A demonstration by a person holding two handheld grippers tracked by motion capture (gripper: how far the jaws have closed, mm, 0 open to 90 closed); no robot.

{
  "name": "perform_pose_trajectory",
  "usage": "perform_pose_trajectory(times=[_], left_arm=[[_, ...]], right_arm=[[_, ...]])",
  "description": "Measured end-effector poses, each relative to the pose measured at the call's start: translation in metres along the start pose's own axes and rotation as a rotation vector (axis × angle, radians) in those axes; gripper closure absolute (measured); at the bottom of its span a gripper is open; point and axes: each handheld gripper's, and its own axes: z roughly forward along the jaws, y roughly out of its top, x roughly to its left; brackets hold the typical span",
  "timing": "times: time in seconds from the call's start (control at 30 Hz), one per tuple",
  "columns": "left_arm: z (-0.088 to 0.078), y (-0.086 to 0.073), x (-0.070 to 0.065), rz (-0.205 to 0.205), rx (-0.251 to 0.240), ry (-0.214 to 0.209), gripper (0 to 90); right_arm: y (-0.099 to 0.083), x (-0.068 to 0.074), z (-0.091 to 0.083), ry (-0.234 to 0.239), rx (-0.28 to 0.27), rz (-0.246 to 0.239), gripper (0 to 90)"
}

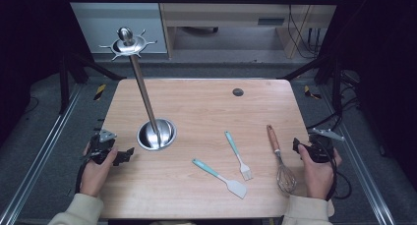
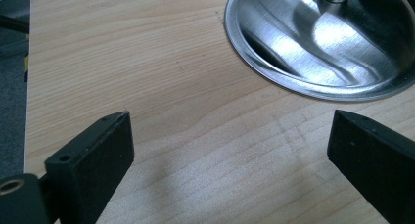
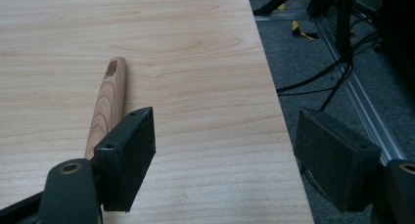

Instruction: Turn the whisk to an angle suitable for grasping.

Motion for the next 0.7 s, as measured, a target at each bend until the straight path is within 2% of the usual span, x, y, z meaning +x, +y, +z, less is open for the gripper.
perform_pose_trajectory(times=[0.1, 0.2, 0.27, 0.33, 0.37, 0.4, 0.43, 0.5, 0.53, 0.57, 0.63, 0.7], left_arm=[[-0.001, 0.0, 0.001, -0.002, 0.003, 0.004, 3.0], [-0.003, -0.001, 0.003, -0.012, -0.006, 0.011, 3.2], [-0.004, -0.002, 0.004, -0.015, -0.003, 0.015, 3.3], [-0.005, -0.003, 0.005, -0.019, -0.002, 0.017, 3.3], [-0.005, -0.003, 0.005, -0.022, -0.004, 0.017, 3.4], [-0.006, -0.003, 0.006, -0.02, -0.003, 0.019, 3.4], [-0.005, -0.003, 0.006, -0.025, -0.006, 0.021, 3.4], [-0.005, -0.002, 0.006, -0.026, -0.005, 0.023, 3.4], [-0.005, -0.002, 0.006, -0.026, -0.004, 0.023, 3.4], [-0.005, -0.002, 0.006, -0.025, -0.004, 0.023, 3.4], [-0.005, -0.002, 0.006, -0.025, -0.001, 0.025, 3.5], [-0.005, -0.003, 0.006, -0.024, 0.0, 0.026, 3.5]], right_arm=[[0.003, 0.003, -0.004, -0.008, -0.003, -0.008, 26.4], [0.011, 0.01, -0.008, -0.016, -0.006, -0.028, 31.6], [0.02, 0.014, -0.007, -0.029, 0.015, -0.077, 37.2], [0.023, 0.015, -0.006, -0.031, 0.026, -0.088, 39.0], [0.029, 0.016, -0.003, -0.028, 0.077, -0.104, 42.8], [0.029, 0.016, -0.003, -0.028, 0.077, -0.104, 42.8], [0.036, 0.017, 0.001, -0.022, 0.107, -0.12, 49.0], [0.039, 0.017, 0.003, -0.016, 0.125, -0.127, 52.4], [0.046, 0.018, 0.008, -0.023, 0.161, -0.17, 58.0], [0.046, 0.018, 0.008, -0.023, 0.161, -0.17, 58.0], [0.051, 0.02, 0.013, -0.02, 0.191, -0.197, 65.2], [0.055, 0.022, 0.018, 0.0, 0.22, -0.201, 73.0]])
